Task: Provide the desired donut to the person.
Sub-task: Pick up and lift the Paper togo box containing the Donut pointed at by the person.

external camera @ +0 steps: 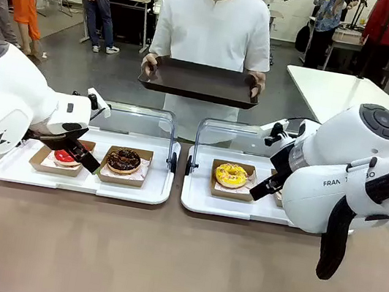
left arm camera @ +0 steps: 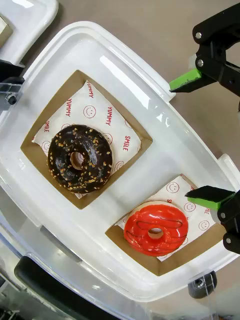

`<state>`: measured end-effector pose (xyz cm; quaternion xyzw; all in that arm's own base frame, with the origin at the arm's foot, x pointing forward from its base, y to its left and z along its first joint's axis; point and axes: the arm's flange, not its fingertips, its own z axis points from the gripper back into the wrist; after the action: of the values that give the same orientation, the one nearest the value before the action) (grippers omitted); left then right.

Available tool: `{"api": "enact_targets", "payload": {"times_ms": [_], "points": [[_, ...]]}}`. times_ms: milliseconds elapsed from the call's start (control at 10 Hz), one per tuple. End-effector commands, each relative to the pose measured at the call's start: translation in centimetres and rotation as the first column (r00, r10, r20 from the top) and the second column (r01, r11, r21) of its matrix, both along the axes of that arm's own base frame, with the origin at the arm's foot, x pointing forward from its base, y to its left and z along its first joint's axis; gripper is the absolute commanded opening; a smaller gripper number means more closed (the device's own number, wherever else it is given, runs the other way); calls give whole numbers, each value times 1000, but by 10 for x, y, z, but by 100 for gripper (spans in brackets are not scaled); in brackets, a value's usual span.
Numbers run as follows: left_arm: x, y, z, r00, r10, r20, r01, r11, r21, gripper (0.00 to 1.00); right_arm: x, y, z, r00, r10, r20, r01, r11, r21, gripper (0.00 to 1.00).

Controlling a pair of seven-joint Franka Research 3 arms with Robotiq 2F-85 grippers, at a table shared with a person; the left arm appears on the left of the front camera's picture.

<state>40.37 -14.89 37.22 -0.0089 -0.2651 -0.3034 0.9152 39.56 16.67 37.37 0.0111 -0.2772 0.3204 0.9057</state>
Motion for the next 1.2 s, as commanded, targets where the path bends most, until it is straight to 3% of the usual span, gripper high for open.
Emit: {"api": "enact_targets", "payload": {"times_ms": [0, 1100], "points": [[0, 0, 0, 1000, 0, 0, 0, 1000, 0, 100, 0, 0, 0, 1000, 0, 0, 0, 1000, 0, 100], [0, 0, 0, 1000, 0, 0, 0, 1000, 0, 100, 0, 0, 0, 1000, 0, 0, 0, 1000, 0, 100]]}}
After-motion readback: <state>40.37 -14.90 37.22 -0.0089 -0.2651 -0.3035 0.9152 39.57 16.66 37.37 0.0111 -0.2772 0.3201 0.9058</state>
